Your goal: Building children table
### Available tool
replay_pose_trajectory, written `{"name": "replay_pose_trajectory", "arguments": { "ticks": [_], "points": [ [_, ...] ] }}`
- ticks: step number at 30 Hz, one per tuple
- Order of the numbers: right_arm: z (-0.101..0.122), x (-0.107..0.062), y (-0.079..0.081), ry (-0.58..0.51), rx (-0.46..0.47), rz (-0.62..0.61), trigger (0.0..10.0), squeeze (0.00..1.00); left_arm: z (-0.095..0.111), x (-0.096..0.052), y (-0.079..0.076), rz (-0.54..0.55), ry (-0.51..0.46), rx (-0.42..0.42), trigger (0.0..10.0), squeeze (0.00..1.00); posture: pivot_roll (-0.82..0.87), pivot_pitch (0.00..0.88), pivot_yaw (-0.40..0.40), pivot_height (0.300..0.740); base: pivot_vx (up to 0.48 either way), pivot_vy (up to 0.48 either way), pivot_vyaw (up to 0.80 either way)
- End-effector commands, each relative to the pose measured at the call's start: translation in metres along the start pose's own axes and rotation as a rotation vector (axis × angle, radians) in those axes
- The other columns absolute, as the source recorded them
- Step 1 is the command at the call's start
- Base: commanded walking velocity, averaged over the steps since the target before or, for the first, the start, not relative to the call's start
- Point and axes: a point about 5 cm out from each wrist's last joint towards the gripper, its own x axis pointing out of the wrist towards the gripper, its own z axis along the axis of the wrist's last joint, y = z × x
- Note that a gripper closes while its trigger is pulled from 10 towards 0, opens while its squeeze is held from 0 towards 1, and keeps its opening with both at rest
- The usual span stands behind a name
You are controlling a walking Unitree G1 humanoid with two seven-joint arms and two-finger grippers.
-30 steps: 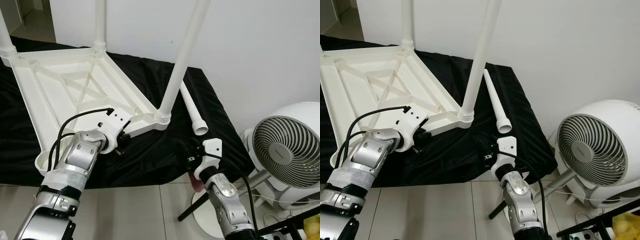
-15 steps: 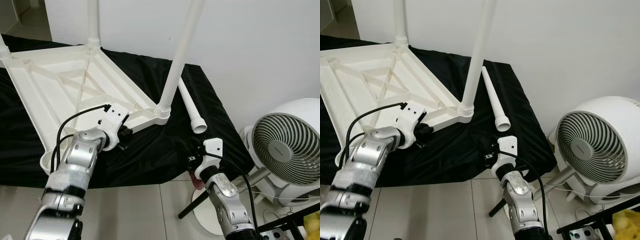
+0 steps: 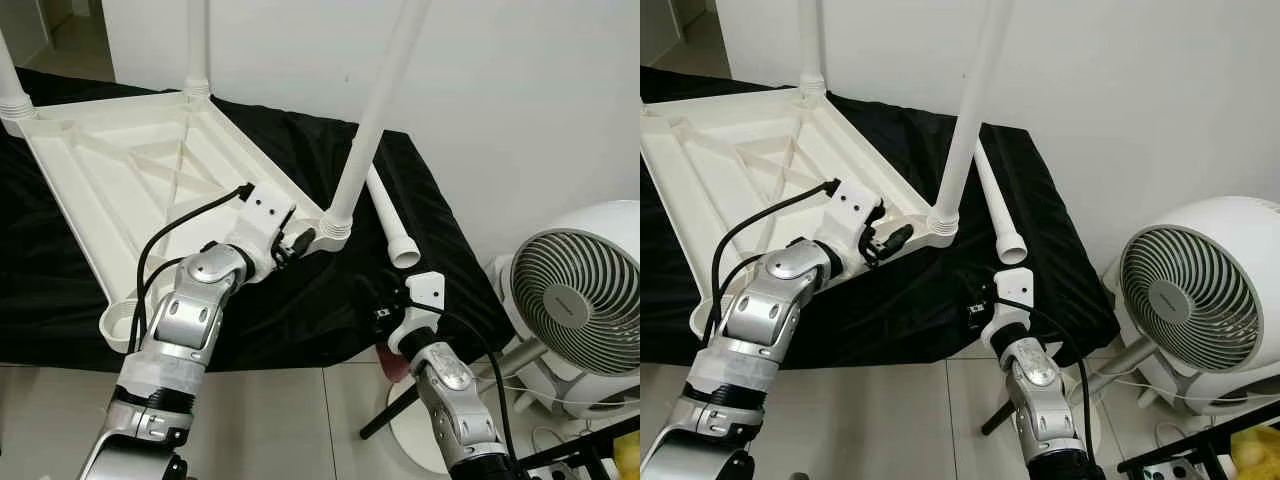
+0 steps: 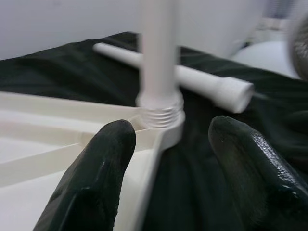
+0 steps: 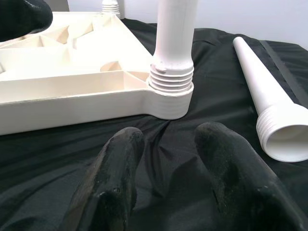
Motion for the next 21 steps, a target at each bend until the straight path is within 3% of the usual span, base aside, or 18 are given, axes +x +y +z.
{"name": "replay_pose_trajectory", "arguments": {
  "ticks": [1,4,9,13,14,18,19,21],
  "points": [
    [0.003,-0.001,-0.008,-0.026,0.008,-0.048,10.0,0.00,0.009,0.002,-0.007,-0.042,-0.066,-0.045,10.0,0.00,0.10,0.023,-0.159,0.740,0.000,0.000,0.00],
    [0.010,0.000,-0.015,-0.073,-0.001,-0.116,10.0,0.00,0.019,0.002,-0.002,0.008,-0.146,-0.118,10.0,0.00,0.10,0.021,-0.156,0.740,0.000,0.000,0.00],
    [0.014,0.001,-0.029,-0.097,-0.016,-0.221,10.0,0.00,0.025,0.003,0.005,0.075,-0.191,-0.143,10.0,0.00,0.10,0.022,-0.149,0.740,0.000,0.000,0.00],
    [0.015,0.001,-0.037,-0.100,-0.035,-0.276,10.0,0.00,0.024,0.005,0.010,0.121,-0.207,-0.159,10.0,0.00,0.10,0.023,-0.143,0.740,0.000,0.000,0.00],
    [0.016,0.002,-0.044,-0.095,-0.055,-0.320,10.0,0.00,0.020,0.007,0.014,0.179,-0.220,-0.189,10.0,0.00,0.09,0.023,-0.135,0.740,0.000,0.000,0.00],
    [0.016,0.003,-0.047,-0.091,-0.060,-0.336,10.0,0.00,0.018,0.008,0.016,0.208,-0.226,-0.206,10.0,0.00,0.09,0.023,-0.135,0.740,0.000,0.000,0.00],
    [0.019,0.007,-0.049,-0.104,-0.055,-0.359,10.0,0.00,0.012,0.009,0.022,0.280,-0.240,-0.264,10.0,0.00,0.09,0.022,-0.129,0.740,0.000,0.000,0.00],
    [0.020,0.008,-0.049,-0.109,-0.053,-0.363,10.0,0.00,0.011,0.009,0.023,0.294,-0.244,-0.278,10.0,0.00,0.09,0.022,-0.129,0.740,0.000,0.000,0.00]
  ]
}}
